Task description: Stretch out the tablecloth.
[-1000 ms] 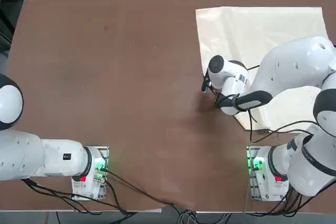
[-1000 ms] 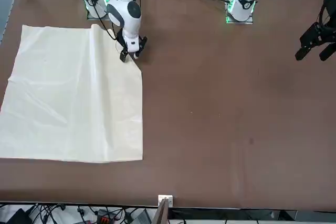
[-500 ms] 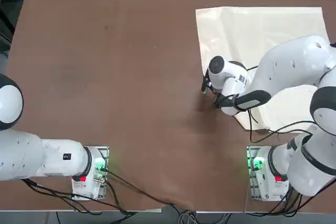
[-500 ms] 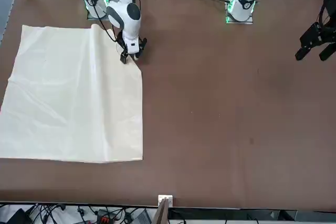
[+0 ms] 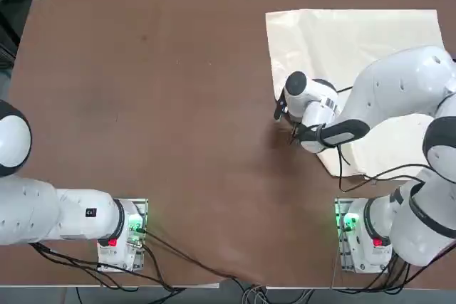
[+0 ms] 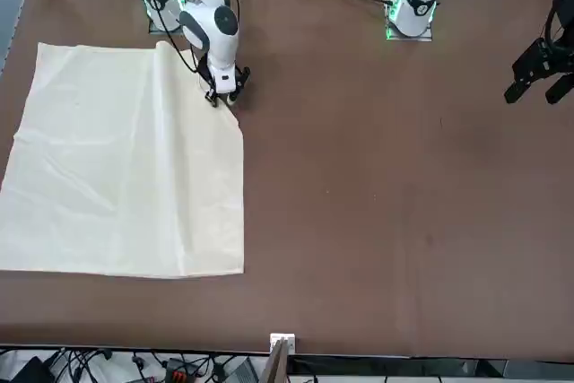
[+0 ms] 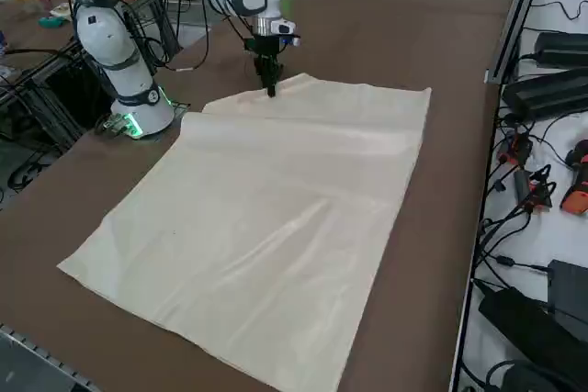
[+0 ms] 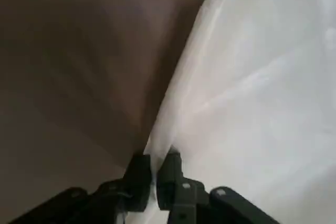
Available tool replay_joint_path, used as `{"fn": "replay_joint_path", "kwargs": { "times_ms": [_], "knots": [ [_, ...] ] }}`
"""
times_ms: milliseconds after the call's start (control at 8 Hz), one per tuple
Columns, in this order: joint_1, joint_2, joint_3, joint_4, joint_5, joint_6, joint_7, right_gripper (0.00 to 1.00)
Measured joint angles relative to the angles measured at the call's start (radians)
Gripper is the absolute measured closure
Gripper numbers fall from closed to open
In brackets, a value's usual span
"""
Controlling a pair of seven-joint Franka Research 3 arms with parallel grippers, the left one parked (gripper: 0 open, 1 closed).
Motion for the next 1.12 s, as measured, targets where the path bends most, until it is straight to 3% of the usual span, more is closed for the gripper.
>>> {"fn": "replay_joint_path", "kwargs": {
  "times_ms": [125, 625, 875, 1125],
  "knots": [
    [-0.001, -0.004, -0.018, 0.001, 0.000, 0.002, 0.015, 0.98],
    [-0.021, -0.041, -0.126, 0.021, 0.000, 0.003, 0.133, 0.98],
    [-0.109, -0.084, -0.160, 0.046, 0.000, -0.016, 0.127, 0.98],
    [-0.228, -0.103, -0.168, 0.085, 0.000, -0.033, 0.055, 0.98]
  ]
}}
